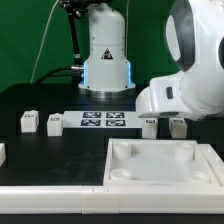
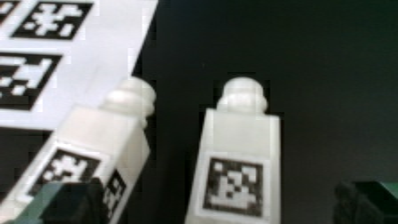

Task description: Assemble one leg

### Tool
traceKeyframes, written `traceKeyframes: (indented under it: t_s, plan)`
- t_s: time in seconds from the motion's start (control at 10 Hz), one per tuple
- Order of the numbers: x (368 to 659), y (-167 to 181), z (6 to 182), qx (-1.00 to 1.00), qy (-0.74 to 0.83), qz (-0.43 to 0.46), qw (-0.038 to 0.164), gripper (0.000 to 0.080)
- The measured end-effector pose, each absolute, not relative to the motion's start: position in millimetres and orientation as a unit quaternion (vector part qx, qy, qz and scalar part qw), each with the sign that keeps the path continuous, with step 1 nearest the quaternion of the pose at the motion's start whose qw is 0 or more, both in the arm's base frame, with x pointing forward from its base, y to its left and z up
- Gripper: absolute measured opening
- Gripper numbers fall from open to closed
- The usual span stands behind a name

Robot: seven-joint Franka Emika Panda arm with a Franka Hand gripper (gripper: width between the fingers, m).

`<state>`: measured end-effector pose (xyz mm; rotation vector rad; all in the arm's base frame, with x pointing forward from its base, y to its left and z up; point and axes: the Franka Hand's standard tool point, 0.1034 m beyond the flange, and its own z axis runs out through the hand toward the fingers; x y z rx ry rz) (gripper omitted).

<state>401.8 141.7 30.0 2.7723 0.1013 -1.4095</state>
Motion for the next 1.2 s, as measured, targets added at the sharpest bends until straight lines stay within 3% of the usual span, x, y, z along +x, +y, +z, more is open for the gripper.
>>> traceKeyframes:
  t_s: [0.6, 1.0, 1.2]
  plan:
    - [394, 147, 11.3, 0.892, 0.035, -0.451, 0.017, 0.0649]
    - [393, 145, 8.4, 0.891, 0.031, -0.452, 0.019, 0.0649]
    - [393, 145, 8.5, 0.892, 0.029, -0.452, 0.020, 0.0410]
